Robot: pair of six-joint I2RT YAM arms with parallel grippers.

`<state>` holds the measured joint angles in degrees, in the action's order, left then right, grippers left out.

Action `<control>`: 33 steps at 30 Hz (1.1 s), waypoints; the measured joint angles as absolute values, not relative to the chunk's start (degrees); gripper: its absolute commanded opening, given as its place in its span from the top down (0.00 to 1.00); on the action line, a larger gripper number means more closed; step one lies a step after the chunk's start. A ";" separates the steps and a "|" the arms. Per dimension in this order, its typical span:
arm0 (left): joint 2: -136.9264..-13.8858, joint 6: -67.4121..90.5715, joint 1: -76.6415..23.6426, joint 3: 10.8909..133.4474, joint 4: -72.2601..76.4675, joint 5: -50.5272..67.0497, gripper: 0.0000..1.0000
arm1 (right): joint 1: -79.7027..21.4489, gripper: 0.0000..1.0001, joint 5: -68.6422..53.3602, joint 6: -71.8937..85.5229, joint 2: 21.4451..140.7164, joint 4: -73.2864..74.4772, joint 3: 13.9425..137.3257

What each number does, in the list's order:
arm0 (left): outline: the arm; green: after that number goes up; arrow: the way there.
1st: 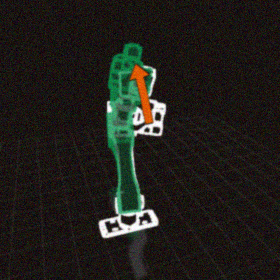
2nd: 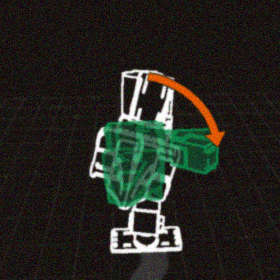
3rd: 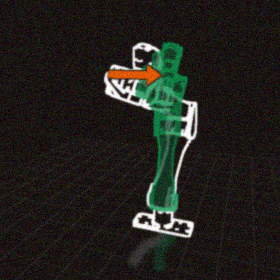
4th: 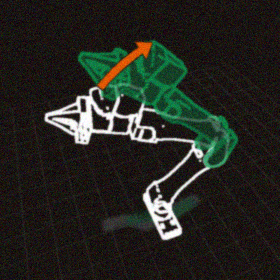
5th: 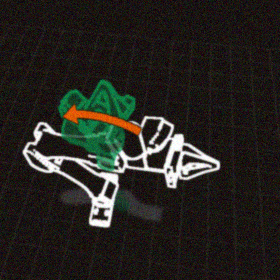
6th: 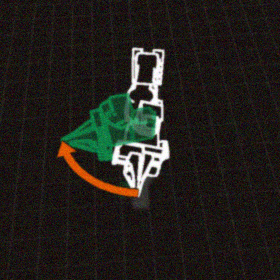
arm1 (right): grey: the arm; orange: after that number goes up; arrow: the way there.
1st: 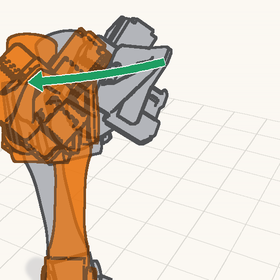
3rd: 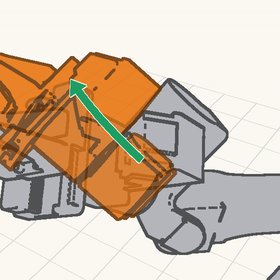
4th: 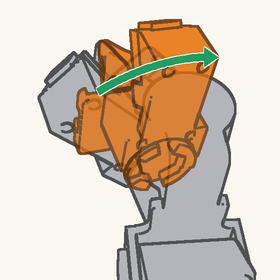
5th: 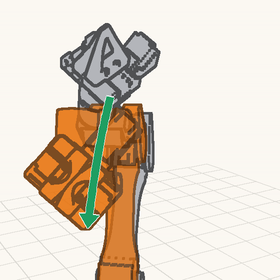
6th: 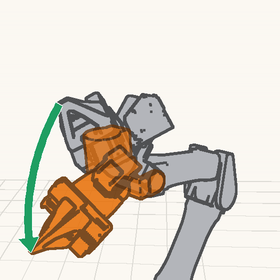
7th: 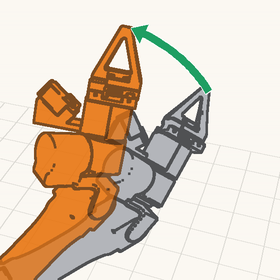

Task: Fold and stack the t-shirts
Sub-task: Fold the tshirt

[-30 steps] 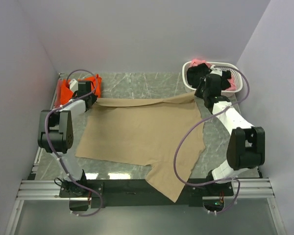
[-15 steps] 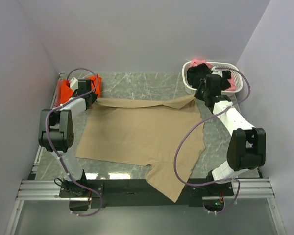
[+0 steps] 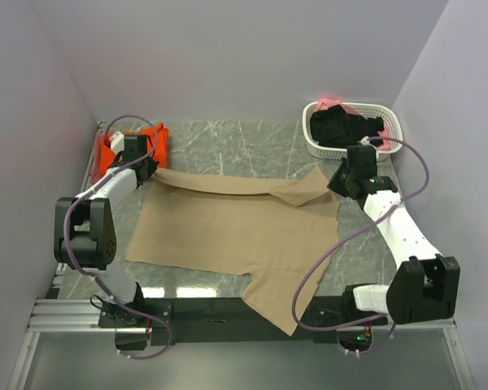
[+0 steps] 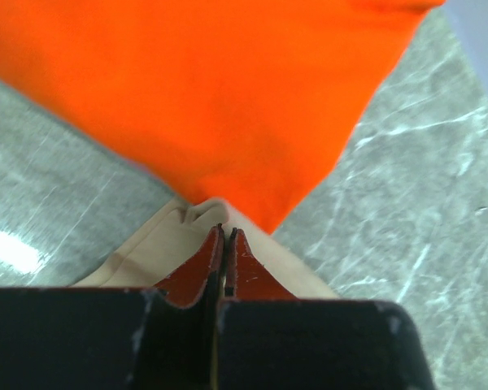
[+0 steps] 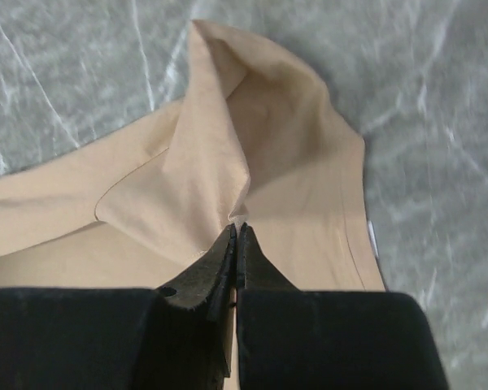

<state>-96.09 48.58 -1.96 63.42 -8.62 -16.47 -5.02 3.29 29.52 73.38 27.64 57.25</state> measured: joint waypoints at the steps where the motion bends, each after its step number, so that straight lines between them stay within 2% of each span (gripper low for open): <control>1: -96.09 48.51 -1.96 63.42 -9.43 -16.51 0.99 | -5.02 1.00 3.36 29.98 72.62 28.80 56.88; 8: -95.98 47.64 -1.96 63.42 -13.69 -16.58 1.00 | -5.13 0.99 3.40 32.84 67.11 33.80 53.43; 19: -91.57 47.48 -1.96 58.24 -16.27 -16.64 0.99 | -5.13 0.99 2.66 37.47 57.91 35.24 40.99; 23: -90.94 47.79 -1.93 55.75 -17.43 -16.88 0.98 | -5.15 0.94 1.50 38.92 57.84 33.65 35.64; 24: -90.94 47.88 -1.93 55.42 -17.69 -16.91 0.95 | -5.23 0.92 1.17 39.29 57.87 33.39 34.35; 25: -90.94 47.97 -1.93 55.05 -18.15 -17.02 0.86 | -5.28 0.91 0.93 39.62 57.89 33.10 33.30; 26: -90.91 48.16 -1.93 54.68 -18.59 -17.17 0.81 | -5.37 0.83 0.73 39.88 57.89 32.62 32.21; 28: -90.89 48.77 -1.93 54.30 -19.42 -17.56 0.72 | -5.39 0.75 0.54 40.38 58.02 32.40 30.76; 29: -90.89 48.99 -1.93 54.22 -19.94 -17.91 0.68 | -5.41 0.66 0.43 40.53 58.11 32.16 30.35; 30: -90.85 49.19 -1.93 54.22 -20.38 -17.98 0.62 | -5.48 0.61 0.40 40.77 58.19 32.10 30.13; 31: -90.76 49.23 -1.91 54.22 -20.82 -18.06 0.48 | -5.50 0.57 0.40 40.51 58.19 31.86 29.98; 32: -90.65 49.17 -1.91 54.19 -21.28 -18.13 0.42 | -5.52 0.51 0.43 40.27 58.19 31.75 29.98; 33: -90.19 49.60 -1.91 54.19 -21.65 -18.20 0.37 | -5.56 0.50 0.56 40.03 58.19 31.55 30.00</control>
<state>-90.19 49.60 -1.91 54.19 -21.65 -18.20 -5.56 0.56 40.03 58.19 31.55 30.00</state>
